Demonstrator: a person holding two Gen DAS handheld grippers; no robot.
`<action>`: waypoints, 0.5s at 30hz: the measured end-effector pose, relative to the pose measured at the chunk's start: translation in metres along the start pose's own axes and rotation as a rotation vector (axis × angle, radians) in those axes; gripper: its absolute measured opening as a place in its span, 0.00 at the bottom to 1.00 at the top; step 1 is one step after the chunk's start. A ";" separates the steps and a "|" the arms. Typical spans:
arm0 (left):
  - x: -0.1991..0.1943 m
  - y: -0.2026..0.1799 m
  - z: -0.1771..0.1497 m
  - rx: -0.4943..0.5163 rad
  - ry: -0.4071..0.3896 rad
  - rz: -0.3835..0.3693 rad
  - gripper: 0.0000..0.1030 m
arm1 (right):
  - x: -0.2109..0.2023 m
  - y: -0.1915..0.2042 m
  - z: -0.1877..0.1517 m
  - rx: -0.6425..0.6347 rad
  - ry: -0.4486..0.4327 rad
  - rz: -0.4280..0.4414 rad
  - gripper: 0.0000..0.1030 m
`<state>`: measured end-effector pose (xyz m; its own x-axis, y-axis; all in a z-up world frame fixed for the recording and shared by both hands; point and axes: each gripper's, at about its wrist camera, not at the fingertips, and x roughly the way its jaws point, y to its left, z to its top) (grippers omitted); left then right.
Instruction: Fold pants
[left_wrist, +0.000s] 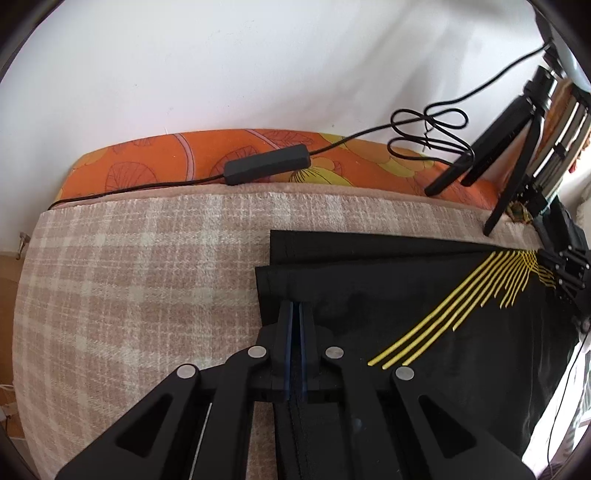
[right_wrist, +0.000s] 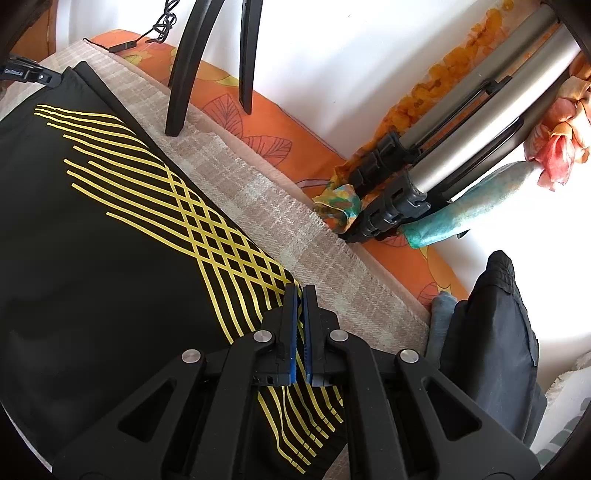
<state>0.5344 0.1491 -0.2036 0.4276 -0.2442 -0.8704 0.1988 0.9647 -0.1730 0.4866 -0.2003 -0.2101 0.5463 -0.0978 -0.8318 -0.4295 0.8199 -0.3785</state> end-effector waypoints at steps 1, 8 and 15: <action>0.000 0.000 0.000 0.000 -0.018 0.001 0.01 | 0.001 0.000 0.000 0.004 -0.001 -0.002 0.02; 0.013 0.004 0.008 0.028 -0.087 0.022 0.01 | 0.011 -0.005 0.005 0.030 0.025 -0.049 0.02; 0.022 -0.004 0.020 0.070 -0.092 0.098 0.01 | 0.003 -0.017 0.009 0.066 0.026 -0.044 0.02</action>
<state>0.5601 0.1379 -0.2128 0.5266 -0.1600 -0.8349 0.2117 0.9759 -0.0536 0.5018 -0.2096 -0.2031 0.5440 -0.1483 -0.8259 -0.3571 0.8498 -0.3878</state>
